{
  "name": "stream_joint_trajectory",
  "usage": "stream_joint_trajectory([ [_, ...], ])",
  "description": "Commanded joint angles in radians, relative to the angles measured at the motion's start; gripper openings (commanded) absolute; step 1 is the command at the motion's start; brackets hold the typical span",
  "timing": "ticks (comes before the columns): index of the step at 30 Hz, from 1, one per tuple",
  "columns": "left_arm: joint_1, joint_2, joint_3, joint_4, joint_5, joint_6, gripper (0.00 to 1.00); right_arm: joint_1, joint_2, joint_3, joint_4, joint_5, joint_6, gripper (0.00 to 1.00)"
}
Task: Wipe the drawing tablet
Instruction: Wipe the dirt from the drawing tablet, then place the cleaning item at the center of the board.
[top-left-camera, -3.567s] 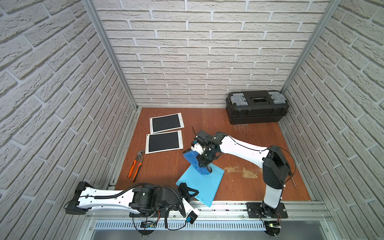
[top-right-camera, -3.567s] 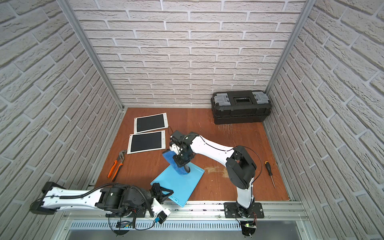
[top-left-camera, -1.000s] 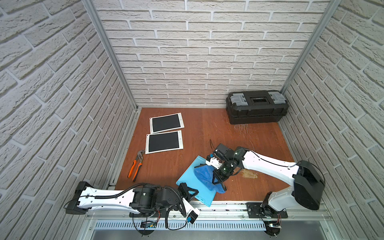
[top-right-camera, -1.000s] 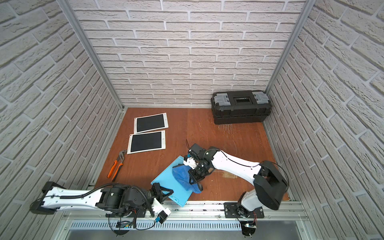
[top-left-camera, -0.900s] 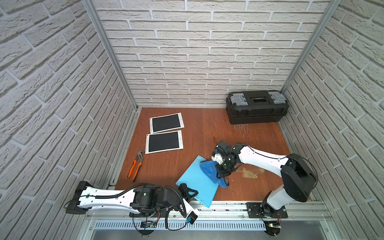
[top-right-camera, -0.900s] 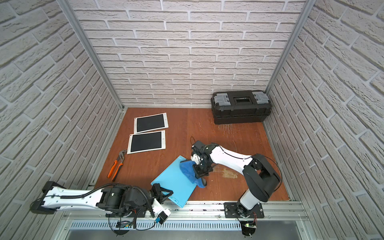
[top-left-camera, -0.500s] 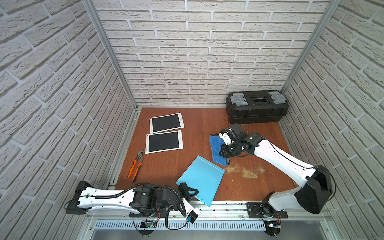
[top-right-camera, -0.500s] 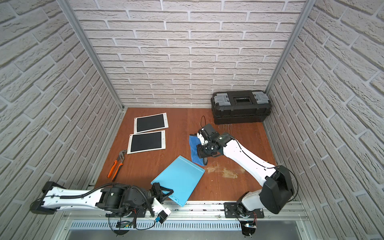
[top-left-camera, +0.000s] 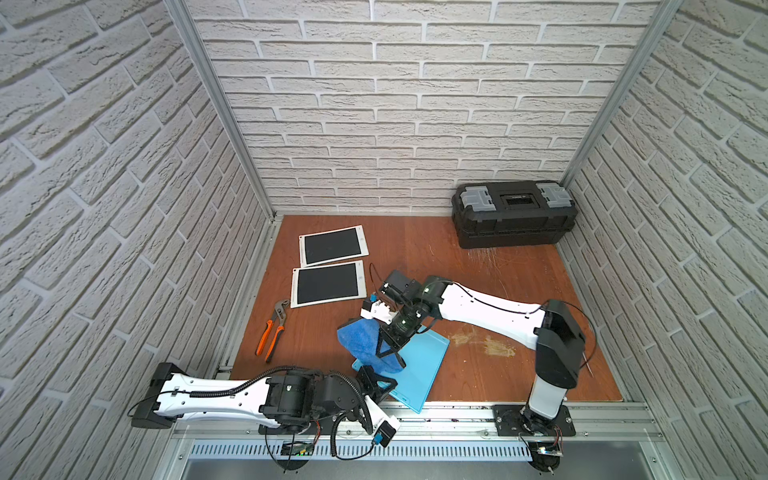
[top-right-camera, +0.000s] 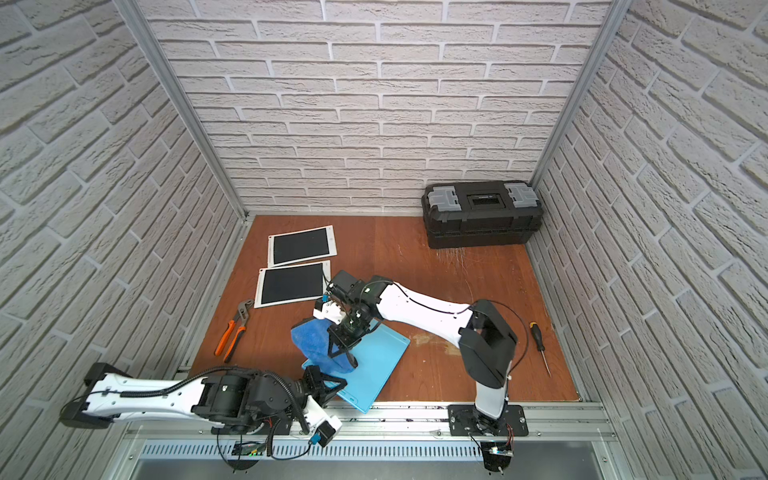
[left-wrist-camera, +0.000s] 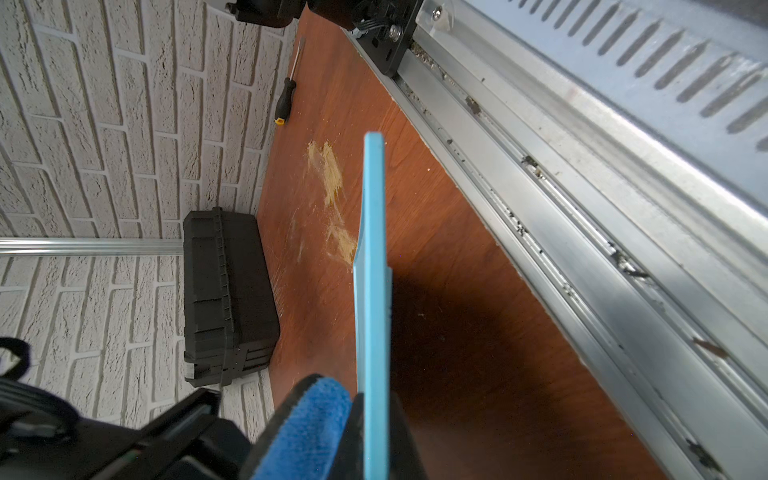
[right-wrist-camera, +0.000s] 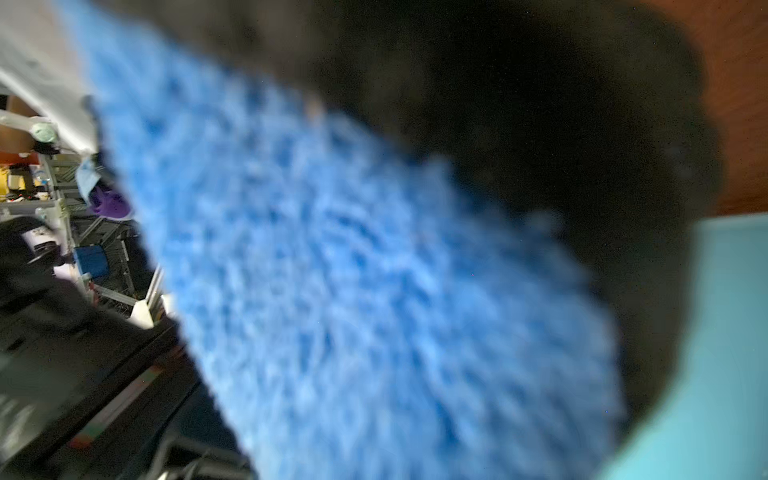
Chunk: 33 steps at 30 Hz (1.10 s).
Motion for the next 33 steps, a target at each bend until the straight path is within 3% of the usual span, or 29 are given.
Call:
stream_joint_trajectory([
  [1, 0.006, -0.002, 0.014, 0.03, -0.004, 0.024, 0.0, -0.204, 0.121, -0.024, -0.033, 0.195, 0.072, 0.02],
  [4, 0.005, -0.005, 0.016, 0.028, -0.004, 0.024, 0.0, -0.406, 0.121, -0.113, 0.001, 0.346, 0.158, 0.02],
  [6, 0.005, -0.008, 0.016, 0.026, -0.004, 0.024, 0.0, -0.482, 0.049, -0.156, 0.013, 0.393, 0.162, 0.02],
  [10, 0.006, -0.006, 0.015, 0.039, -0.021, 0.02, 0.0, -0.495, -0.141, -0.2, 0.0, 0.444, 0.124, 0.03],
  [15, 0.009, -0.023, 0.035, 0.05, -0.061, -0.034, 0.0, -0.527, -0.282, -0.212, -0.088, 0.664, 0.146, 0.02],
  [18, 0.018, -0.023, 0.118, -0.005, -0.103, -0.155, 0.0, -0.612, -0.293, -0.236, -0.11, 0.756, 0.193, 0.02],
  [24, 0.037, -0.003, 0.309, -0.137, -0.156, -0.368, 0.0, -0.792, -0.253, -0.289, -0.064, 0.824, 0.263, 0.02],
  [33, 0.097, 0.179, 0.689, -0.302, -0.146, -0.859, 0.0, -0.829, -0.17, -0.244, -0.081, 0.872, 0.284, 0.02],
])
